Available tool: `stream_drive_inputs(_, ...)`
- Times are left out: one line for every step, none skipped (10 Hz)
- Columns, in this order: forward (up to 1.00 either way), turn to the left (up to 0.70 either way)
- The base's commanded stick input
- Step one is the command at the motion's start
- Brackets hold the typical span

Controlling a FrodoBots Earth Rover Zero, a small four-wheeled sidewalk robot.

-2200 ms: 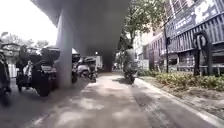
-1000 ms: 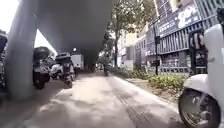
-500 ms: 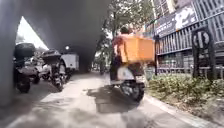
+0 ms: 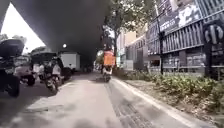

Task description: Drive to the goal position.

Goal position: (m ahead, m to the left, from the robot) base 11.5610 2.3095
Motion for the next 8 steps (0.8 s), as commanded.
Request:
stream_drive_inputs(0.7,0.0)
stream_drive_inputs(0.7,0.0)
stream_drive_inputs(0.7,0.0)
stream_drive_inputs(0.7,0.0)
stream_drive_inputs(0.7,0.0)
stream_drive_inputs(0.7,0.0)
stream_drive_inputs(0.7,0.0)
stream_drive_inputs(0.7,0.0)
